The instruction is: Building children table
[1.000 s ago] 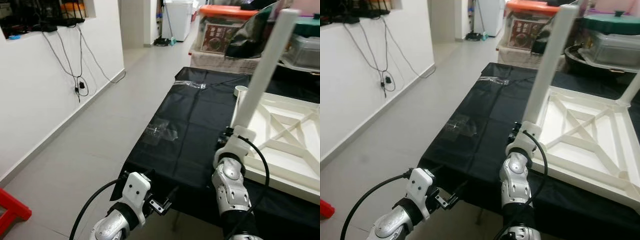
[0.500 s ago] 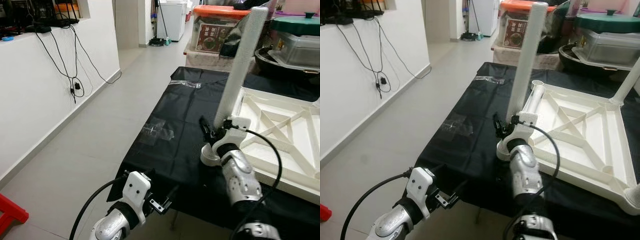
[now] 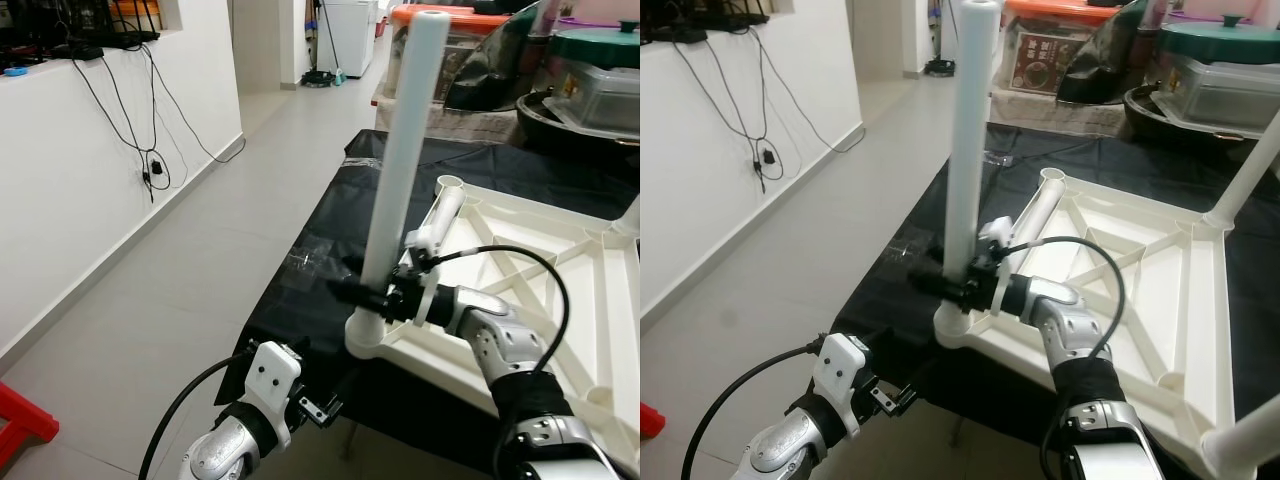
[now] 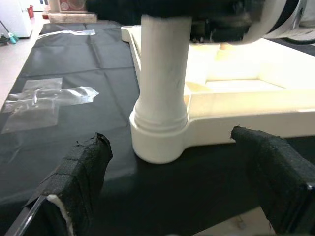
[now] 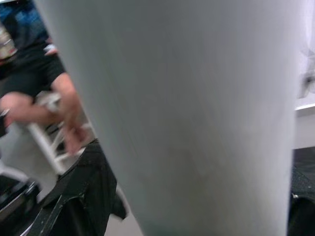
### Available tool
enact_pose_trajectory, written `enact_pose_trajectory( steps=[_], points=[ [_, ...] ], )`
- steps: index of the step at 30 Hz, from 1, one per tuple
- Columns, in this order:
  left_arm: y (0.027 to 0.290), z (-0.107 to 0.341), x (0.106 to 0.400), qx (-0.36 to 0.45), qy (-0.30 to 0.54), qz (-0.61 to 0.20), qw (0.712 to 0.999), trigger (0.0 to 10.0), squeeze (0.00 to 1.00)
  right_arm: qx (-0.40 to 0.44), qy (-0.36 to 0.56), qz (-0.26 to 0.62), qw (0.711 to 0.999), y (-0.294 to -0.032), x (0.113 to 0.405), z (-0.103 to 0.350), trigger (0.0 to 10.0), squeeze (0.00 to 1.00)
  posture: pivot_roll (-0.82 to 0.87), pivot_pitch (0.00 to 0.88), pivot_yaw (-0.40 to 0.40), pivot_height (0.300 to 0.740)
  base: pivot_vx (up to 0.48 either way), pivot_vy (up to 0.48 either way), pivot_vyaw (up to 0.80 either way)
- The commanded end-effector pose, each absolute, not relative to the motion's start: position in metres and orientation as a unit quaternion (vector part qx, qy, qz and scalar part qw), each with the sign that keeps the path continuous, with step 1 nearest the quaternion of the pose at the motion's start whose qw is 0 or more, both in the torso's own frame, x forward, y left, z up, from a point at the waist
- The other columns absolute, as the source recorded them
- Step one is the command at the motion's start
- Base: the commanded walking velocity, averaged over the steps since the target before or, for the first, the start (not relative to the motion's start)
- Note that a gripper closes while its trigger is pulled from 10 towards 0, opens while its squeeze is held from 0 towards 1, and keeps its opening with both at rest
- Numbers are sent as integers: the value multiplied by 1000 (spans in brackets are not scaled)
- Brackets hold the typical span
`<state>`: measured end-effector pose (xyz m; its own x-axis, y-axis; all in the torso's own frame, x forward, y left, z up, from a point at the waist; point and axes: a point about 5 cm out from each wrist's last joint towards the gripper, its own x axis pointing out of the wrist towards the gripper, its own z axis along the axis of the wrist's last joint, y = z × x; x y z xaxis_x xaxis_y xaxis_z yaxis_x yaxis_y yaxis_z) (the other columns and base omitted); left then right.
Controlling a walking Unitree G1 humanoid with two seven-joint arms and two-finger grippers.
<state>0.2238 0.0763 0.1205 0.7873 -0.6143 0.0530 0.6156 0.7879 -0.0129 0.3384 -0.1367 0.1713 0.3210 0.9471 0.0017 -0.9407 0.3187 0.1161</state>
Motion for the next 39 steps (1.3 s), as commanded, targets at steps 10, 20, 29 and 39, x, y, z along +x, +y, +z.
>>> enact_pose_trajectory(
  steps=[10,20,29,39],
  points=[
    [76,117,222,-18,-12,-327,945,10000,0,27,-10,565,825,-131,341,174,0,0,115,42,-51,740,0,0,0],
    [76,117,223,-20,-10,-329,944,10000,0,49,18,171,984,-150,367,146,0,0,109,38,-46,740,0,0,0],
    [76,116,223,-19,-9,-331,943,10000,0,68,19,-243,967,-194,335,135,0,0,106,32,-44,740,0,0,0],
    [75,115,222,-20,-8,-332,943,10000,0,82,26,-190,978,-155,335,132,10000,0,108,25,-52,740,0,0,0]
  ],
)
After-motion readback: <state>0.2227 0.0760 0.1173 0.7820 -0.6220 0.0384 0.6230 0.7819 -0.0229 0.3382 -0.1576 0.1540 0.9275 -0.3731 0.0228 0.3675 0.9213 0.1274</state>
